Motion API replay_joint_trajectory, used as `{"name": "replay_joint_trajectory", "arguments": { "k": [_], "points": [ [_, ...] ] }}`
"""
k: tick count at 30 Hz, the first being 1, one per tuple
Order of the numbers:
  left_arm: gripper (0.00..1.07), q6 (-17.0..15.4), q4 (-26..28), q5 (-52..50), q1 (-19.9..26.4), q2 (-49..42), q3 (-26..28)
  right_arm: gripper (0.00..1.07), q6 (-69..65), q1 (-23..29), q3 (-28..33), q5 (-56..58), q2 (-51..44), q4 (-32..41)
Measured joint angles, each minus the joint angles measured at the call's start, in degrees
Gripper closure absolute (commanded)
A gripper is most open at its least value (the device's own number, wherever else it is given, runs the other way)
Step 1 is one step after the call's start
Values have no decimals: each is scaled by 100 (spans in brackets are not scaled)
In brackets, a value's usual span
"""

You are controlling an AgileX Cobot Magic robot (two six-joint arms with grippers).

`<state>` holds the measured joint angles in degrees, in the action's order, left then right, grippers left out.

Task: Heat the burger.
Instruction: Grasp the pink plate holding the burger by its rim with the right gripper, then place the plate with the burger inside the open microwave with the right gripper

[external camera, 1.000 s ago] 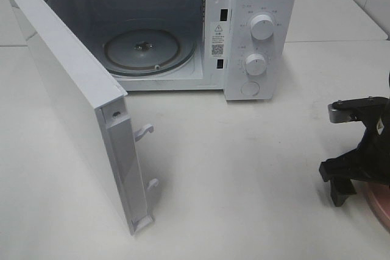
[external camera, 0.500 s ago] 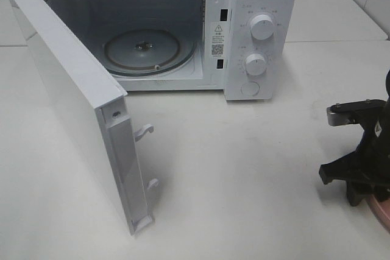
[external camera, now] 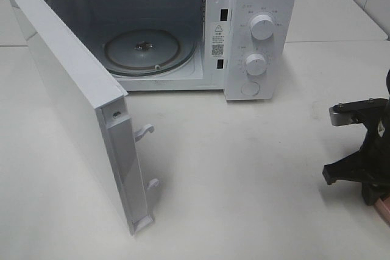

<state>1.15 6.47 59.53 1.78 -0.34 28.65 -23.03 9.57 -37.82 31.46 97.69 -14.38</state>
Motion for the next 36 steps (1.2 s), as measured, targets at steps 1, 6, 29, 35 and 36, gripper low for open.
{"name": "replay_joint_trajectory", "arguments": {
  "k": [1, 6, 29, 35, 36],
  "points": [
    [7, 0, 0, 0, 0, 0, 0, 107, -46, 0, 0, 0, -29, -57],
    [7, 0, 0, 0, 0, 0, 0, 107, -470, 195, 0, 149, -178, -487],
    [7, 0, 0, 0, 0, 0, 0, 107, -2103, 1599, 17, 905, -201, -1782],
    [7, 0, 0, 0, 0, 0, 0, 107, -2194, 1788, 23, 1192, -619, -1965],
    [7, 0, 0, 0, 0, 0, 0, 107, -2194, 1788, 23, 1192, -619, -1965]
  ]
}}
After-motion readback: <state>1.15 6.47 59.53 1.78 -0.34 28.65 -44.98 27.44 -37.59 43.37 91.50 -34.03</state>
